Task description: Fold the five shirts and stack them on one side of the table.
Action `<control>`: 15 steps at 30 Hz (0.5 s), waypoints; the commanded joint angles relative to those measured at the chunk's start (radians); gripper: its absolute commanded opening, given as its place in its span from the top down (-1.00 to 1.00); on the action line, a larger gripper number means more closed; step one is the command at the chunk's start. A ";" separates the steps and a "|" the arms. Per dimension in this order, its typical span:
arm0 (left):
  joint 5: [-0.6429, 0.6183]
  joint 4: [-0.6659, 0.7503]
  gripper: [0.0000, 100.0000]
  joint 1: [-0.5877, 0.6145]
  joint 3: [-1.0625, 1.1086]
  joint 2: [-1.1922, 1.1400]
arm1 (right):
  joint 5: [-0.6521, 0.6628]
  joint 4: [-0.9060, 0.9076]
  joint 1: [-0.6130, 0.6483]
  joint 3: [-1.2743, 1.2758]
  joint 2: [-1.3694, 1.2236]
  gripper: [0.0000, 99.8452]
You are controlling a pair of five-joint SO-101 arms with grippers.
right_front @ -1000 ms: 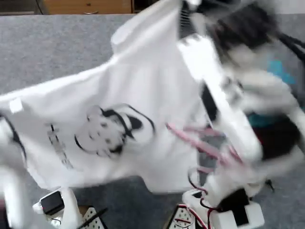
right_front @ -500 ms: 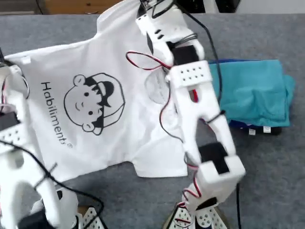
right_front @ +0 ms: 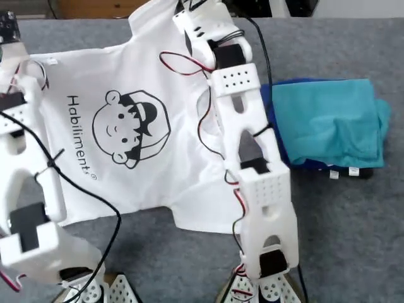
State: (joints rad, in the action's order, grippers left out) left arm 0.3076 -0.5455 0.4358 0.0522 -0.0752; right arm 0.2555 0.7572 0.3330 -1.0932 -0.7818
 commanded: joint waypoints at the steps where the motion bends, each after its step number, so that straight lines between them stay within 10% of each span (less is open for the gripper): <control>1: 0.003 -0.149 0.96 -0.002 -0.147 -0.013 | 0.002 0.150 -0.031 -0.259 -0.031 1.00; 15: 0.003 -0.680 0.96 -0.018 -0.258 -0.021 | 0.003 0.781 -0.035 -0.573 -0.102 1.00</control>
State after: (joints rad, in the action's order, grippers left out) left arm 0.3092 -1.1884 0.4250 -0.1580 -0.0997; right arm 0.2555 1.4906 0.3130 -1.6210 -0.8907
